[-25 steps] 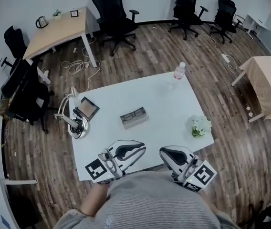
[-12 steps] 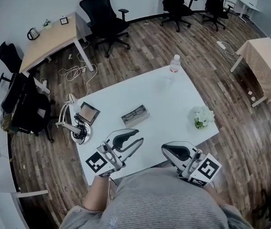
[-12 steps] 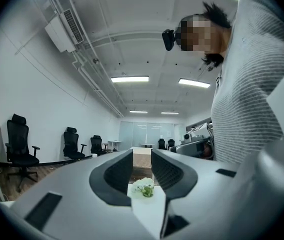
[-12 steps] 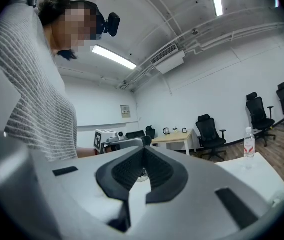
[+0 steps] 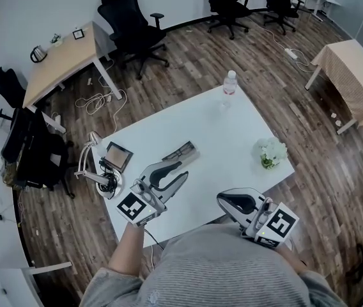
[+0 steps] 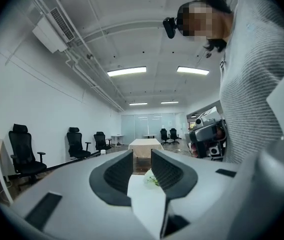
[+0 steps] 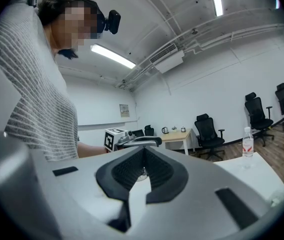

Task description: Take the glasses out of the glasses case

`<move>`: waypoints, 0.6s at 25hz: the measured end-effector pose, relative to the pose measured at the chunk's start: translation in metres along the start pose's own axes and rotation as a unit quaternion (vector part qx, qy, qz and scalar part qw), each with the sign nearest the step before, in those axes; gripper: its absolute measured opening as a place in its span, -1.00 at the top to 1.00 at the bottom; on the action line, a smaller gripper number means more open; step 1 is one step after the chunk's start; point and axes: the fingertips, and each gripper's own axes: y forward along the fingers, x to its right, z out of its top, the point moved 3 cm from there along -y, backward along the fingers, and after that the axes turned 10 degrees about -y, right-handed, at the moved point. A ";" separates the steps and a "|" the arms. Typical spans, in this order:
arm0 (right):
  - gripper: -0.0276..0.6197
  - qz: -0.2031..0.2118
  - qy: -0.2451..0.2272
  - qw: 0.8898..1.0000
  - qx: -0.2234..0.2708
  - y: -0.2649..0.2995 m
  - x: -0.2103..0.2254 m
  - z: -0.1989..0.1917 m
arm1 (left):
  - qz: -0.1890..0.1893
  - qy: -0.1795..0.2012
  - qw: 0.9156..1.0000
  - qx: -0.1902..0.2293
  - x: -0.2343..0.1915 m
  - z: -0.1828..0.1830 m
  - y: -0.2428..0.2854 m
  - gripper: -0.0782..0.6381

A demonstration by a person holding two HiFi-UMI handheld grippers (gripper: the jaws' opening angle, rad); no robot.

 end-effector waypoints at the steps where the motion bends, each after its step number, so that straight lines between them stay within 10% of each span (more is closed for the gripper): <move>1: 0.87 0.002 0.002 1.000 -0.003 0.000 -0.001 0.000 | 0.004 0.003 1.000 -0.009 -0.004 -0.001 0.001 0.49; 15: 0.87 -0.009 0.008 1.000 -0.005 -0.007 0.006 -0.007 | 0.014 0.029 0.998 -0.053 -0.042 -0.028 0.022 0.50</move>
